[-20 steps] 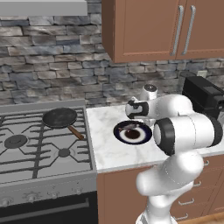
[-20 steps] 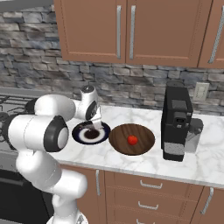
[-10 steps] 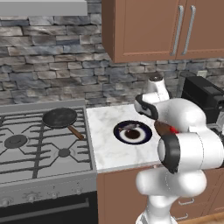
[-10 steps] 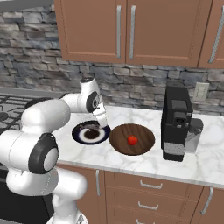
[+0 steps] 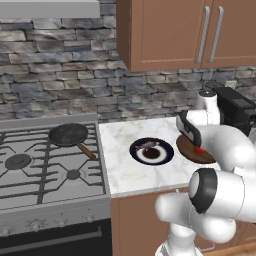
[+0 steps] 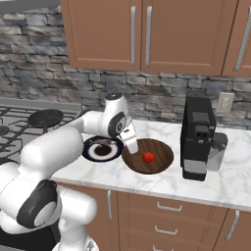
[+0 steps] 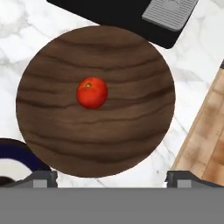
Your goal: Place the fish on the plate and place the tomato on the same plate.
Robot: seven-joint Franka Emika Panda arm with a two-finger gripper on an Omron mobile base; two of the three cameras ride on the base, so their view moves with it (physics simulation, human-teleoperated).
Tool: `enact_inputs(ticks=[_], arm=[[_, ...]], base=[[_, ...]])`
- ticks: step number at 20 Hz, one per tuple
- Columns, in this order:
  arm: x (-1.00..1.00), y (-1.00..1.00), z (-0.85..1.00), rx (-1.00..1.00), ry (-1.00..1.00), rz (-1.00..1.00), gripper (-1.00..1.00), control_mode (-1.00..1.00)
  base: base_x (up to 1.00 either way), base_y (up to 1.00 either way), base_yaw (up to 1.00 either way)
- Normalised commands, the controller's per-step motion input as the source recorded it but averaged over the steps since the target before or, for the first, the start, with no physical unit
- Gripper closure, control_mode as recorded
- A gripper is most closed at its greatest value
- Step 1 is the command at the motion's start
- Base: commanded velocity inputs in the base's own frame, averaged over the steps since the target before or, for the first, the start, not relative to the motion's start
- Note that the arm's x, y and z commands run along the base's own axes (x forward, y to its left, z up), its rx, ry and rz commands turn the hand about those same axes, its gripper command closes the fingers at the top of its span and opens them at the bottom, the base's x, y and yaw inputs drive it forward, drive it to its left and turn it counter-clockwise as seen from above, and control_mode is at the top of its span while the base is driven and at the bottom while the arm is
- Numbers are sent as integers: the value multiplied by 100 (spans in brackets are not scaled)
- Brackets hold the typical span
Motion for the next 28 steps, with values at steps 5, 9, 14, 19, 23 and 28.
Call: enact_inputs(ticks=[5, 9, 14, 19, 23, 28], arm=[[-5, -54, 2, 14, 0, 12, -100, -100], [8, -40, 0, 25, 0, 13, -100, -100], [31, -20, -8, 17, -2, 13, -100, -100], [58, 0, -29, 3, -17, 11, -100, -100], [34, 0, -41, 0, -3, 5, -100, -100], [12, 0, -50, 0, 0, 0, -100, -100]], base=[[0, 0, 0], [0, 0, 0], [0, 0, 0], [0, 0, 0], [0, 0, 0], [0, 0, 0]])
